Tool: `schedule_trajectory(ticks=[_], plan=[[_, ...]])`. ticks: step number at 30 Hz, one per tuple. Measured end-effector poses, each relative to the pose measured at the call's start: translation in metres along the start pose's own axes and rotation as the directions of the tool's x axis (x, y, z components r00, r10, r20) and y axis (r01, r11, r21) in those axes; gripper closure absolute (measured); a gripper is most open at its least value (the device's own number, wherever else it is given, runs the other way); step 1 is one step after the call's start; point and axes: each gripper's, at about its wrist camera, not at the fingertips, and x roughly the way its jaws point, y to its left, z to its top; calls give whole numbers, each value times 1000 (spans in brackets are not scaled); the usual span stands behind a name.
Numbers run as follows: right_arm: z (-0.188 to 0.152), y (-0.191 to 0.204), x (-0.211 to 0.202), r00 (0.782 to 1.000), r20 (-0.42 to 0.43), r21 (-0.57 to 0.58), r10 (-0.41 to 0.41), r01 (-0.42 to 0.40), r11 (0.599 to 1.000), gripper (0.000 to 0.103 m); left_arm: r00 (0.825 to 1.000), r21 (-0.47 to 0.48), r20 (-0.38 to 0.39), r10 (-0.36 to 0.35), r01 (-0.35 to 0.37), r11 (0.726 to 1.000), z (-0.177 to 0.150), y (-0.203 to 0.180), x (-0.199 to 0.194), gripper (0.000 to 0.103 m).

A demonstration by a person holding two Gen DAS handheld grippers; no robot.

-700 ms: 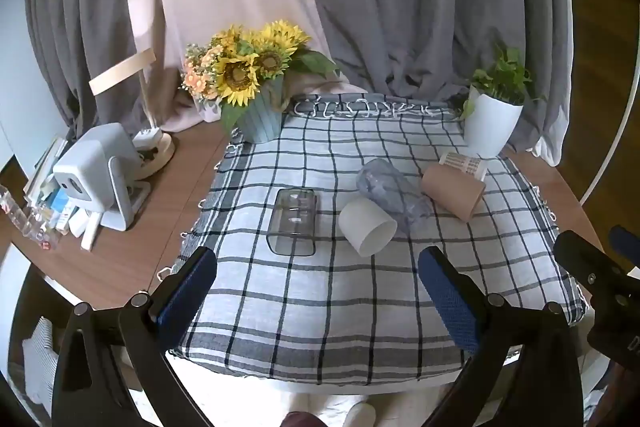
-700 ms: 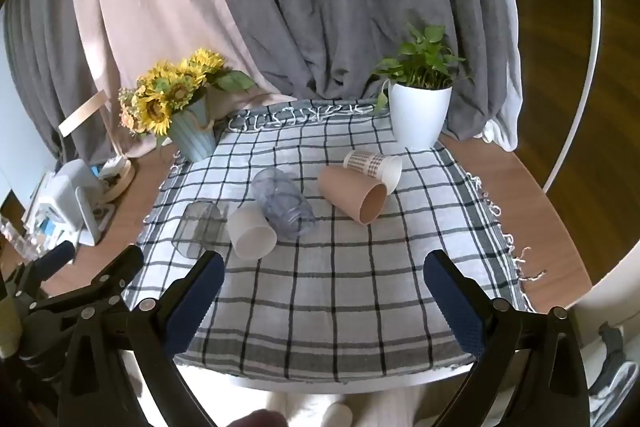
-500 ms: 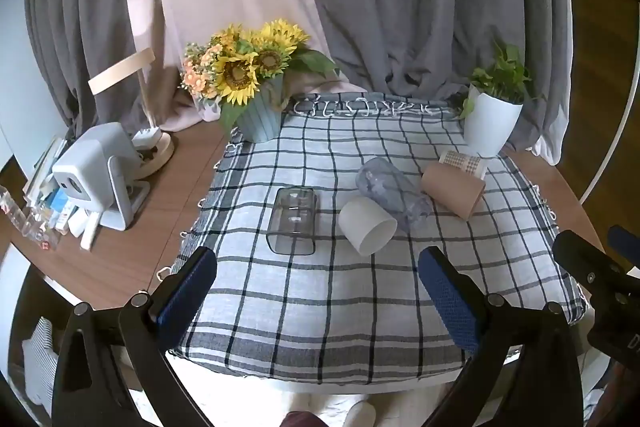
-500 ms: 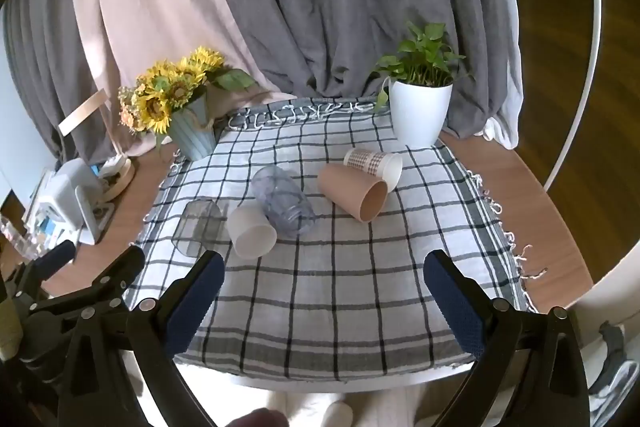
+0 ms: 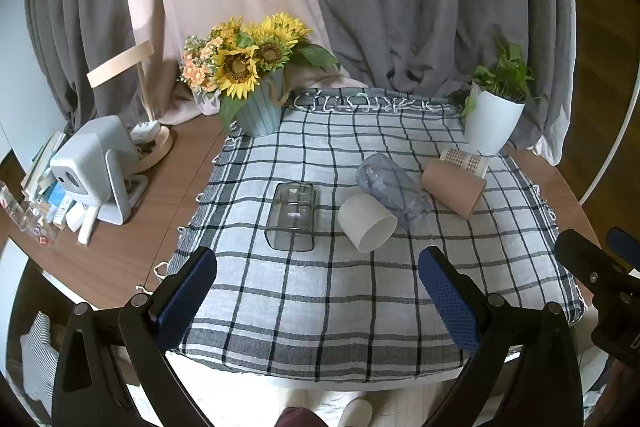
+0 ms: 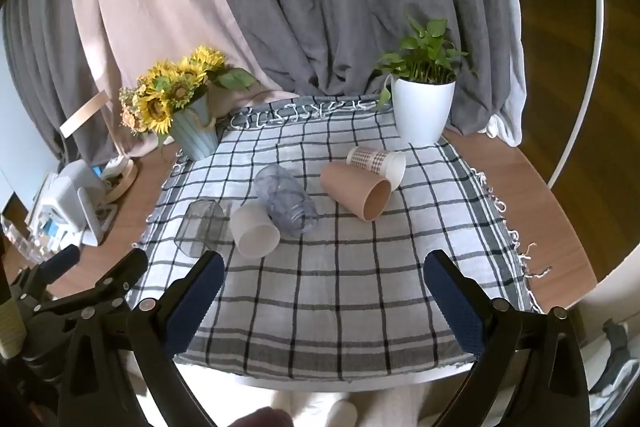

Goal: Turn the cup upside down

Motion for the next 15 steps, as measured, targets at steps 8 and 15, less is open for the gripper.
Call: schedule_trajectory(ticks=[8,15], plan=[[2,1,0,1000,6,-5,5,-5,1000,3,1000,-3,1,4,-4,1000,0,2,1,0],[3,1,-1,1000,6,-5,7,-7,1000,3,1000,-4,3,4,-4,1000,0,1,1,0]])
